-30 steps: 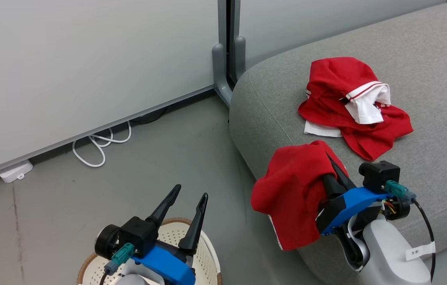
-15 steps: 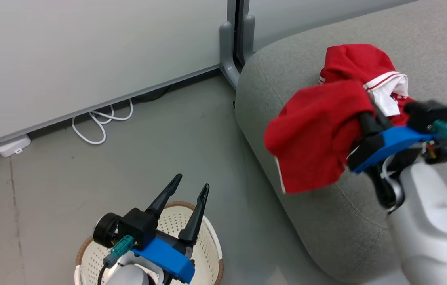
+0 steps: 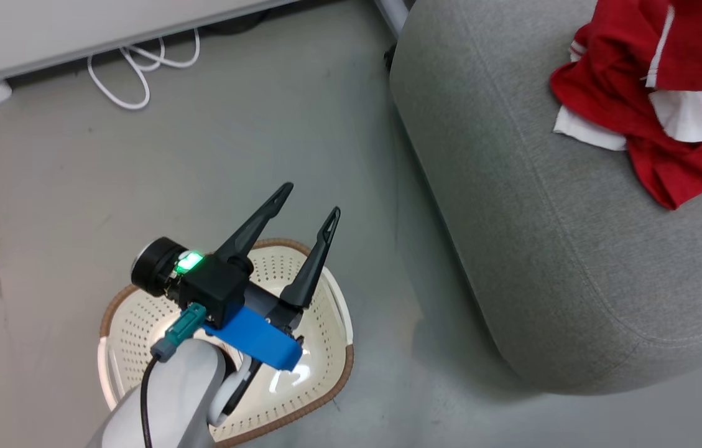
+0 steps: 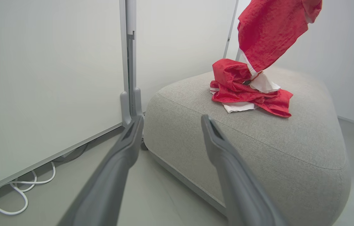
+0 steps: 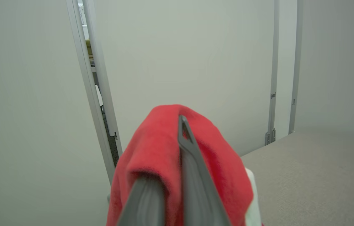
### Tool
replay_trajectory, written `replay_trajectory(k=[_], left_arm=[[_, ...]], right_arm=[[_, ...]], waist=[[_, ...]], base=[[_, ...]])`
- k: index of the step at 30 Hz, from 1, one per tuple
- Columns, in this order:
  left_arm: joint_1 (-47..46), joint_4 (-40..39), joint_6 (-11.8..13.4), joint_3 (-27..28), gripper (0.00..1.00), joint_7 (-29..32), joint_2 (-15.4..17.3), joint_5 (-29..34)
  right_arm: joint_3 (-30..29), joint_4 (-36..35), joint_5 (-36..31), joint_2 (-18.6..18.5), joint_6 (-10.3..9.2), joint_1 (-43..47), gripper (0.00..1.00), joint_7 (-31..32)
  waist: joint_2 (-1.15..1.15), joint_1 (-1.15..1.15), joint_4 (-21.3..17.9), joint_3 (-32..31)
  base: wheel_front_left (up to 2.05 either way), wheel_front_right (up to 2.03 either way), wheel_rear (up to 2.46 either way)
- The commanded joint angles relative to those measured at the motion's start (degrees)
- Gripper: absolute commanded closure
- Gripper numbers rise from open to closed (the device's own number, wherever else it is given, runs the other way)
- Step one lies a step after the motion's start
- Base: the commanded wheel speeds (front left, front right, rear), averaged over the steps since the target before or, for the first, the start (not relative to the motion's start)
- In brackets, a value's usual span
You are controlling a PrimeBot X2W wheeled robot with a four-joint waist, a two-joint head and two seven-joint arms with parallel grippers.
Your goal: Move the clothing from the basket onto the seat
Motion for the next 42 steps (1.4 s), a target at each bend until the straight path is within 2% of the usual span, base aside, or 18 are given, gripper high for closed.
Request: replay_trajectory(k=[1,6,12,18,23,24,25,26,36,42], left_arm=[[-1.82,-0.49,-0.11,-0.24,0.00,-0.23,0.55,0.36],[-5.76,-2.10,-0.11,-0.95,0.00,-0.23,1.61,1.24],[-7.73,-3.77,-0.12,-0.84,0.00,-0.24,2.55,2.12],[-6.84,-4.12,-0.11,-0.75,0.00,-0.24,2.42,2.37],[-6.68,-3.62,-0.11,-0.70,0.00,-0.23,2.18,2.33],[-6.72,-3.49,-0.11,-0.68,0.00,-0.23,2.11,2.33],[-6.77,-3.42,-0.11,-0.61,0.00,-0.23,2.09,2.36],[-6.81,-3.33,-0.11,-0.57,0.00,-0.23,2.06,2.35],[-5.98,-2.89,-0.11,-0.06,0.00,-0.23,1.28,2.04],[-4.44,-2.23,-0.11,0.48,0.00,-0.23,0.00,1.66]], right_arm=[[-1.47,0.67,-0.61,-0.33,0.01,-0.97,1.00,-0.45],[-7.49,4.30,-3.29,-1.65,0.01,-1.11,1.00,-1.66],[-12.75,11.01,-5.64,-0.62,0.01,0.17,1.00,-4.39],[-14.91,16.50,-8.35,0.44,0.01,0.48,1.00,-6.91],[-15.14,19.56,-9.84,-0.11,0.01,-0.18,1.00,-8.21],[-15.04,19.93,-10.06,-0.33,0.01,-0.36,0.72,-8.37],[-14.76,20.31,-10.37,-0.40,0.01,-0.50,0.39,-8.57],[-14.51,20.72,-10.41,-0.38,0.01,-0.64,0.00,-8.76],[-12.74,22.92,-10.12,-1.15,0.01,-0.47,0.00,-9.56],[-8.86,22.96,-9.92,-2.01,0.01,2.90,0.00,-9.97]], waist=[[0.00,-0.01,1.72,4.78],[0.00,-0.01,2.84,9.92],[0.00,-0.01,3.19,13.73],[0.00,-0.01,3.25,14.32],[0.00,-0.01,3.34,13.70],[0.00,-0.01,3.35,13.54],[0.00,-0.01,3.34,13.40],[0.00,-0.01,3.33,13.27],[0.00,-0.01,3.50,11.53],[0.00,-0.01,4.16,8.24]], base=[[0.00,0.00,0.00],[0.00,0.00,0.00],[0.00,0.00,0.00],[0.00,0.00,0.00],[0.00,0.00,0.00],[0.00,0.00,0.00],[0.00,0.00,0.00],[0.00,0.00,0.00],[0.00,0.00,0.00],[0.00,0.00,0.00]])
